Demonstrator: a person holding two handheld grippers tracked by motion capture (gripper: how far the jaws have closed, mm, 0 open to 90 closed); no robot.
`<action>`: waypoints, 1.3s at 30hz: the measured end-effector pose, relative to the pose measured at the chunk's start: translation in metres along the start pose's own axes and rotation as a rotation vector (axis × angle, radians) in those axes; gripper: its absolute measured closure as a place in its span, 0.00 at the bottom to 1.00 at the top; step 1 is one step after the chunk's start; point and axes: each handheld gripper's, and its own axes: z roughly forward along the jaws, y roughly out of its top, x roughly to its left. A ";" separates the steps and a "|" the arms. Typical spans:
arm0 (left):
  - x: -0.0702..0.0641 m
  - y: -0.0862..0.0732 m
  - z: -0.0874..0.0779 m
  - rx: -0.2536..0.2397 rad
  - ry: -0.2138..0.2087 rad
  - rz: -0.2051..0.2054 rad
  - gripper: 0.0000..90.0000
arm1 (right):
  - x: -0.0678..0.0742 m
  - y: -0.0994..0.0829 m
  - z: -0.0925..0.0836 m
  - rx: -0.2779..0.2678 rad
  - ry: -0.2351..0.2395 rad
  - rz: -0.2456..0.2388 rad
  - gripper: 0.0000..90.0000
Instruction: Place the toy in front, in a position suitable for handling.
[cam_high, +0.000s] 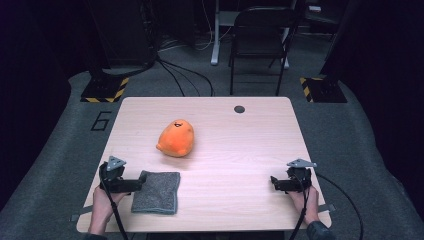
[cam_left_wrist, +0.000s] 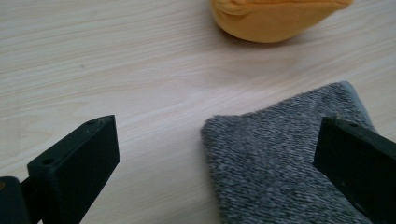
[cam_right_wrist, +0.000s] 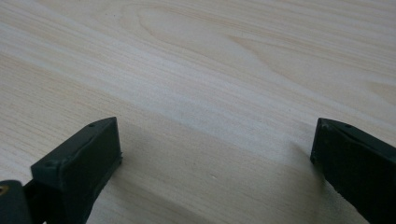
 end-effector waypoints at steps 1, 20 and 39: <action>-0.008 -0.001 0.001 0.005 -0.013 0.016 0.00 | 0.000 0.000 0.000 0.000 0.000 0.000 0.01; -0.058 -0.020 0.021 0.115 -0.057 0.153 0.03 | 0.000 0.000 0.000 0.001 0.000 -0.001 0.01; -0.057 -0.033 0.023 0.105 -0.034 0.192 0.84 | 0.000 0.000 0.000 0.000 0.000 0.000 0.01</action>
